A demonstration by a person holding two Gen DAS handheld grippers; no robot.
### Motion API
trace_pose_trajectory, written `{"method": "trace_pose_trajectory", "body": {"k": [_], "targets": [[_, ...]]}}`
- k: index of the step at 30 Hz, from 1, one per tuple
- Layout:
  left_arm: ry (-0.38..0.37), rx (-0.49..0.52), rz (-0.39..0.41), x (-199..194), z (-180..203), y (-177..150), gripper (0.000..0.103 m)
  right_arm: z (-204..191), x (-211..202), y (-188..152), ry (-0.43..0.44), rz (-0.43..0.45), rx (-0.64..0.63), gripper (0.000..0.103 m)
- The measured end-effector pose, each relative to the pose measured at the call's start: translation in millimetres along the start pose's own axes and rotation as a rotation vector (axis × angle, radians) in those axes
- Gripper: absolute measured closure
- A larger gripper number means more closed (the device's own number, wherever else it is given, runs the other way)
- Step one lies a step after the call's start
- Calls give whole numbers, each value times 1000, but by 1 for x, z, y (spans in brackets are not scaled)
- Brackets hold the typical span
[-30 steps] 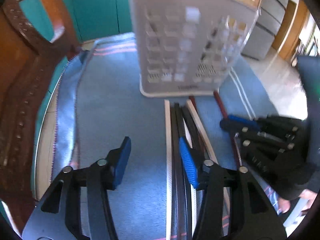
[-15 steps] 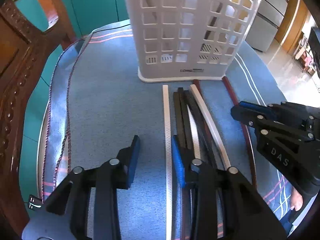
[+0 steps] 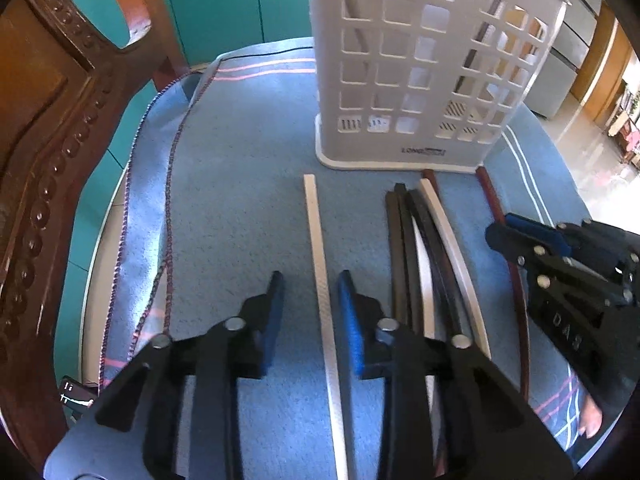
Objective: Organize utensils
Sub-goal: 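Align the left tool over the white chopstick while the right tool aligns over the dark red one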
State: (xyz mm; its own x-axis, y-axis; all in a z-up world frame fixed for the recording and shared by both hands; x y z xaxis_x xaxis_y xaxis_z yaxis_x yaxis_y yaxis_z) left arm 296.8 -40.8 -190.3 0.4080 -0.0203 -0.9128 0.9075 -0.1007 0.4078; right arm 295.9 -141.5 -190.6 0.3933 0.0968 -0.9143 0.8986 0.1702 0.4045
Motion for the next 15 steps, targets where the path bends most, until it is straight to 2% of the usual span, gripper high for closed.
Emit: {"method": "trace_pose_trajectory", "body": {"k": [4,10,15], "targets": [[15,-4,3,3,-3,4,63,-7,1,0,-17,16,-19,84],[10,4,5,4,-5,5,62,-12,1,0,-18,24,-16,84],[-22,26,0,4,0,4,80,-12,1,2,-6,22,-12,88]]}}
Point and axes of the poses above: each gripper's, at about its wrist camera, not at the fingertips, and x roughly the way its jaws point, z to its right, y to its top, the point moved 5 cm from there along x, roughly the way its jaws point, and after that the axes turned 5 degrees about -z, right-handed, at the moved point
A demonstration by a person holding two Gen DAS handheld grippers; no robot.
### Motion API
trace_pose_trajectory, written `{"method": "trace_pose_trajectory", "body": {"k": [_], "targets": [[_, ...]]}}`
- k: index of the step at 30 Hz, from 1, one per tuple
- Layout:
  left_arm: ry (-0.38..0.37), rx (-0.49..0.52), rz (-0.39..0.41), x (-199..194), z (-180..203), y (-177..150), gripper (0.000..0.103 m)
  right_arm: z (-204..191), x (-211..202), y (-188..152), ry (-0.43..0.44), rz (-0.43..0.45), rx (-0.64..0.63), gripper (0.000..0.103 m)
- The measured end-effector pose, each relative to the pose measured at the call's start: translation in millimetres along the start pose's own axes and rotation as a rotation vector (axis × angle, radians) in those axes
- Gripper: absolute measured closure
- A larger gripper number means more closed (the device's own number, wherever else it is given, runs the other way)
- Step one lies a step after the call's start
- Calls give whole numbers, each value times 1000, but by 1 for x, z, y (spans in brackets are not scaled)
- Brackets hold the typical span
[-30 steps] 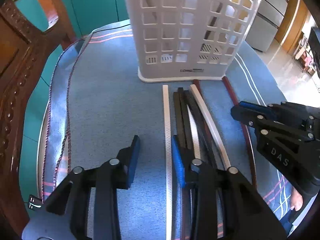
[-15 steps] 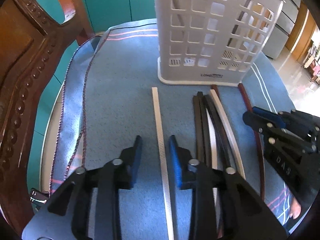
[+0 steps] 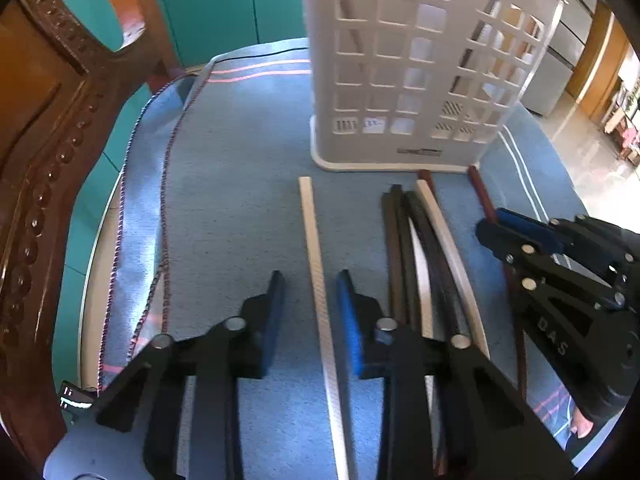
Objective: Organize utensils
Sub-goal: 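Align the left tool over the white chopstick while the right tool aligns over the dark red one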
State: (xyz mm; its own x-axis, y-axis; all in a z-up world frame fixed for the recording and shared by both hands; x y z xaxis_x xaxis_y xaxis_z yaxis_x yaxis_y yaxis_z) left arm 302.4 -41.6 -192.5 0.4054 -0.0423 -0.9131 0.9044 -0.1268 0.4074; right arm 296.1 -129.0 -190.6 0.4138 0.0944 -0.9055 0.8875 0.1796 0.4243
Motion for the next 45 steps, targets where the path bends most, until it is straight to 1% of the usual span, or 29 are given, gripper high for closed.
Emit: {"method": "trace_pose_trajectory", "body": {"k": [2,5,7,8,10,13,15,17,18,19,20,22,24,25,27,34,38,45], "targets": [[-6,14,-1,-1,4,-1,88,-1,-1,0,0,-3,-11,89],[-14,31,-10,-2,8,-4,92,-2,-2,-2,15,-23,-38,91],[-40,41,-20,-4,11,-6,92,-6,-6,-6,22,-50,-126,91],[-75,47,-30,-5,12,-8,92,-5,-9,-8,30,-62,-152,92],[-96,48,-34,-6,11,-9,92,1,-12,-10,22,-67,-167,92],[-92,36,-35,-6,8,-11,92,8,-10,-9,13,-72,-145,92],[-76,32,-33,-5,9,-9,88,7,-10,-9,2,-68,-144,91],[-68,39,-29,-4,12,-8,74,4,-10,-9,-9,-66,-147,91],[-63,46,-27,-4,16,-8,71,3,-10,-9,-13,-64,-147,91],[-58,55,-25,-3,19,-7,66,-1,-10,-9,-15,-62,-147,91],[-49,60,-23,-3,21,-7,64,-2,-10,-9,-17,-61,-146,90],[-40,61,-20,-4,22,-7,63,-3,-13,-14,-19,-58,-143,88],[-42,55,-21,-3,19,-7,60,-5,-13,-17,-26,-54,-133,82],[-40,53,-21,-3,18,-8,57,-4,-12,-18,-26,-53,-127,81],[-40,51,-20,-3,17,-8,56,-2,-13,-18,-22,-54,-113,77],[-27,42,-18,-3,10,-7,53,-5,-15,-19,-28,-48,-114,77],[-16,38,-18,-2,7,-5,49,-5,-16,-18,-32,-47,-114,75],[-7,32,-19,-1,1,-4,44,-6,-16,-18,-33,-47,-114,74]]}}
Point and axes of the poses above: each gripper's, at about its wrist camera, not at the fingertips, and x roughly the way its jaws point, z to its right, y to its top, the point moved 5 cm from there along x, roughly the way its jaws point, and after that the axes turned 5 degrees about -z, right-handed, at the moved point
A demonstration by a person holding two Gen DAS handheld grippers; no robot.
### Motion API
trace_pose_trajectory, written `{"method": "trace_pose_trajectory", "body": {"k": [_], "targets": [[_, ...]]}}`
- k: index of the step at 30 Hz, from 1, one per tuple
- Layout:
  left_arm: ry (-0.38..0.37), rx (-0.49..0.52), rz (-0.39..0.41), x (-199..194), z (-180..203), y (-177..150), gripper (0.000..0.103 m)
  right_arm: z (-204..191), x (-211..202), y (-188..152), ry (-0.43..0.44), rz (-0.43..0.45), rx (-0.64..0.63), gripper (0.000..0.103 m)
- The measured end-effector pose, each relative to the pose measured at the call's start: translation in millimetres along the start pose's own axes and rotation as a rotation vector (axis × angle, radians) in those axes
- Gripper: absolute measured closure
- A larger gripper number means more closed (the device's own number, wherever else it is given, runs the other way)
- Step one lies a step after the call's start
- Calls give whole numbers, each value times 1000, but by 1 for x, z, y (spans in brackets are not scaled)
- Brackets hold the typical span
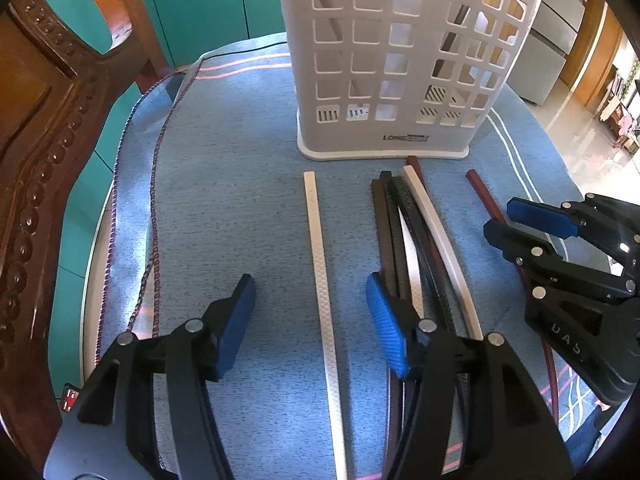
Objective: Organize utensils
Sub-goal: 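Align the left tool over the white chopstick while the right tool aligns over the dark red one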
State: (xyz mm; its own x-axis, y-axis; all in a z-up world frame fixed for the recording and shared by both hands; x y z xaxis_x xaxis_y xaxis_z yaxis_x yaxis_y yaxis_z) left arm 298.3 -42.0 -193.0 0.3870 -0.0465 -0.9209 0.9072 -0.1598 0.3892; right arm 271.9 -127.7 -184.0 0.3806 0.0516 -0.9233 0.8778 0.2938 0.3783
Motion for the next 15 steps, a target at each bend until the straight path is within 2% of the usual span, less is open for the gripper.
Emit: {"method": "trace_pose_trajectory", "body": {"k": [8,15], "targets": [[10,-4,0,1,-4,1,38,3,0,0,-7,5,2,70],[27,-1,3,3,-1,5,38,6,1,0,-5,22,12,68]]}}
Point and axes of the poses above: each gripper's, at about its wrist camera, not at the fingertips, and x roughly the way its jaws point, z to its right, y to its top, the point moved 5 cm from there along x, roughly the way its jaws point, and after that the axes turned 5 degrees about -z, right-handed, at the moved point
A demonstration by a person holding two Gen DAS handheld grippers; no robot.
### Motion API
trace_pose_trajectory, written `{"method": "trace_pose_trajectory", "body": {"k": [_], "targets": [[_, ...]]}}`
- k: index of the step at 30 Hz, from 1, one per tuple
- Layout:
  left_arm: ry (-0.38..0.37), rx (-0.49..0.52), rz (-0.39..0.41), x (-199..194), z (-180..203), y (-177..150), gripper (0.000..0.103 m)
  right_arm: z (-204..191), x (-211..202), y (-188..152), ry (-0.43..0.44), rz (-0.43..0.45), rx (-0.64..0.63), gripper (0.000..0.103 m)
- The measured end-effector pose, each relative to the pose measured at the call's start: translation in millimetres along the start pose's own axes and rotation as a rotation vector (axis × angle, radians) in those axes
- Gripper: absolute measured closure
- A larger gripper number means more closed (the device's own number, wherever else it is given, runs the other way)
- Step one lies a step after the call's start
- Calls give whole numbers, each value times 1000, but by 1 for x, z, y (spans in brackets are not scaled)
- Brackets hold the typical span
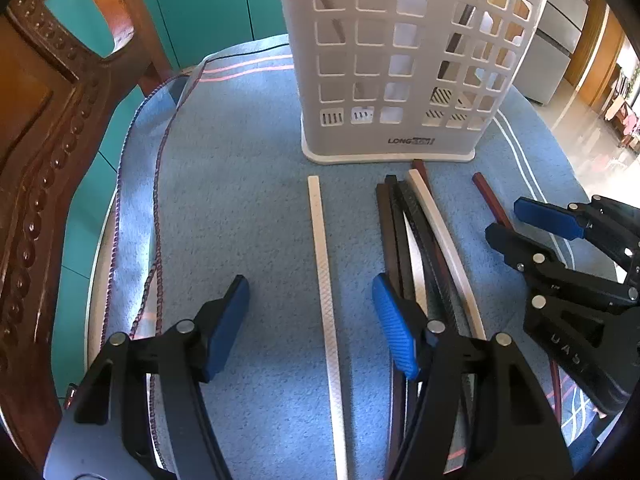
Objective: Organize utensils
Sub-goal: 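Align the left tool over the white chopstick while the right tool aligns over the dark red one, then close the left tool on the white chopstick while the right tool grips the red one, lifting both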
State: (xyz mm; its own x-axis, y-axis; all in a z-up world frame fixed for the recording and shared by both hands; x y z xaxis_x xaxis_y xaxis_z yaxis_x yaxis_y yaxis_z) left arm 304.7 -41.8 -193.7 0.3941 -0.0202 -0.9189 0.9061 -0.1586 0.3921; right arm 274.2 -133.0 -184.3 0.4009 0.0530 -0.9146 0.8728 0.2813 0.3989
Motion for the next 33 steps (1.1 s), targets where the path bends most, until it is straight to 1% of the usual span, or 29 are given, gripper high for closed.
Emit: {"method": "trace_pose_trajectory", "body": {"k": [17,22,25,28,30,32,33], "targets": [[14,11,5,-1,9,0,38,-17,2,4,-26,44,-8,68],[-54,-18,-10,2,-1,2,38,-20,0,2,-9,35,7,68],[-58,-16,-3,3,-3,5,38,-13,1,3,21,23,34,68],[-56,-17,-1,4,-5,7,38,-8,1,4,33,19,43,68],[-56,-15,4,4,-5,8,41,-8,1,5,31,19,45,68],[-61,-6,14,3,-3,10,57,-7,1,5,36,17,48,68],[-62,-5,16,3,-1,11,61,-6,1,5,42,16,52,69]]}}
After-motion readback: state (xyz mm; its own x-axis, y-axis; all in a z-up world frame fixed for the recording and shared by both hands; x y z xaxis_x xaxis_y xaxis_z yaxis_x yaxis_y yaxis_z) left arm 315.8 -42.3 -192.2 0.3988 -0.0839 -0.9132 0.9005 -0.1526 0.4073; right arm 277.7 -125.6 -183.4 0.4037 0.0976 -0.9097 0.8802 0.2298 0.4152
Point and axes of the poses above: each gripper's, at about its wrist camera, not at the fingertips, and x roughly the way its jaws point, z to its right, y to its top, the point moved 5 cm from there along x, roughly the way its jaws point, and after that the axes turned 5 degrees about -z, right-handed, at the moved point
